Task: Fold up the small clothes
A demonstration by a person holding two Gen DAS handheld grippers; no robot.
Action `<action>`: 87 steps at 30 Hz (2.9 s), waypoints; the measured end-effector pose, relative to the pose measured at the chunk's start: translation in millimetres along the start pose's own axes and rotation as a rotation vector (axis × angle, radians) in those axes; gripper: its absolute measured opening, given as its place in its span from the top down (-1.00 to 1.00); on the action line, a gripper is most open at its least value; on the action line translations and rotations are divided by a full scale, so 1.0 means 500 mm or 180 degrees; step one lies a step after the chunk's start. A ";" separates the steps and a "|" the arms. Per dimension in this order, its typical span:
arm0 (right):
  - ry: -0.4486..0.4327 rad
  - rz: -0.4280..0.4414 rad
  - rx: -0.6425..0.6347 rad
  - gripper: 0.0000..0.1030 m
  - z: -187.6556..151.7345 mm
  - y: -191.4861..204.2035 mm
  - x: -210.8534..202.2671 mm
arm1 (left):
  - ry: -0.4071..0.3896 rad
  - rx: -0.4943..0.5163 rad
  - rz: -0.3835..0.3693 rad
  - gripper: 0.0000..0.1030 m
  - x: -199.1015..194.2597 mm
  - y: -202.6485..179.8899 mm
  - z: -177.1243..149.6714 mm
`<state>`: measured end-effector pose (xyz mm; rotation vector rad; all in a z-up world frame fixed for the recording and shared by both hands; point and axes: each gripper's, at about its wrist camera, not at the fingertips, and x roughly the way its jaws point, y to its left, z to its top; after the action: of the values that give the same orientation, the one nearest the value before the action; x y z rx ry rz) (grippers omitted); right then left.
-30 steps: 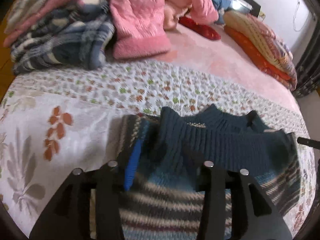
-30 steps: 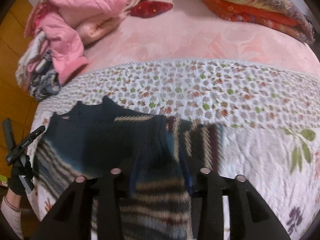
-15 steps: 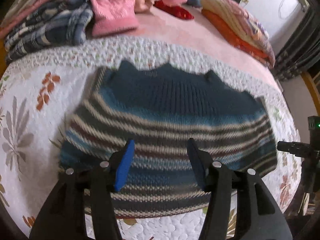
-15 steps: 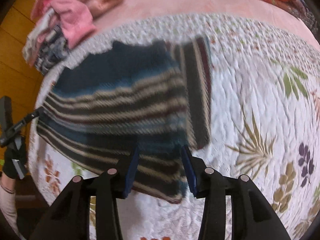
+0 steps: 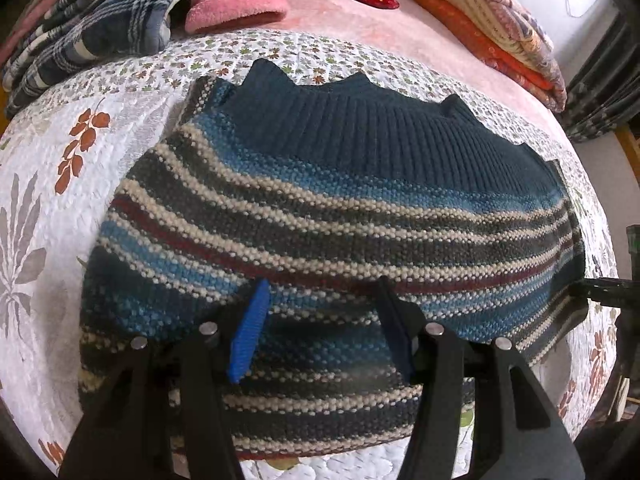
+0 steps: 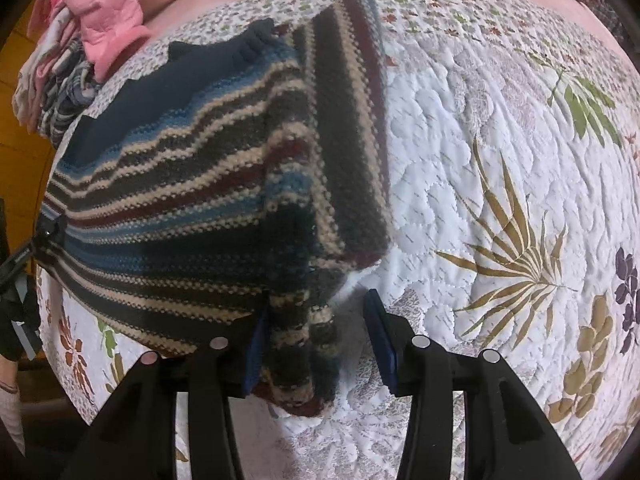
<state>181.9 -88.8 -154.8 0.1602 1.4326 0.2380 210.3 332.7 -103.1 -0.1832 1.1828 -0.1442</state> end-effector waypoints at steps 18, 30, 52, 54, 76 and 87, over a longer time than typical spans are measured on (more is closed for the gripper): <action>-0.0279 0.0727 0.0596 -0.45 0.083 -0.046 -0.007 | -0.0050 -0.0094 -0.0212 -0.09 0.016 -0.030 0.024; -0.0289 0.0775 0.0607 -0.46 0.104 -0.046 0.002 | -0.0057 -0.0067 -0.0205 -0.13 0.026 -0.025 0.025; -0.0198 0.0909 0.0560 -0.63 0.116 -0.141 -0.097 | -0.0094 -0.0119 -0.0244 -0.17 0.024 -0.027 0.031; -0.0112 0.0892 0.0596 -0.63 0.116 -0.145 -0.068 | -0.0100 -0.0103 -0.0260 -0.17 0.024 -0.033 0.032; -0.0356 0.0769 -0.0060 0.48 0.114 -0.017 -0.051 | -0.0080 -0.0114 -0.0354 -0.22 0.029 -0.030 0.035; -0.0397 0.0783 -0.0280 0.51 0.133 0.131 -0.137 | -0.0047 -0.0191 -0.0439 -0.22 0.021 -0.014 0.033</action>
<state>235.3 -40.8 -63.6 0.2750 1.2754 0.4842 229.2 324.6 -105.0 -0.3183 1.1604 -0.2279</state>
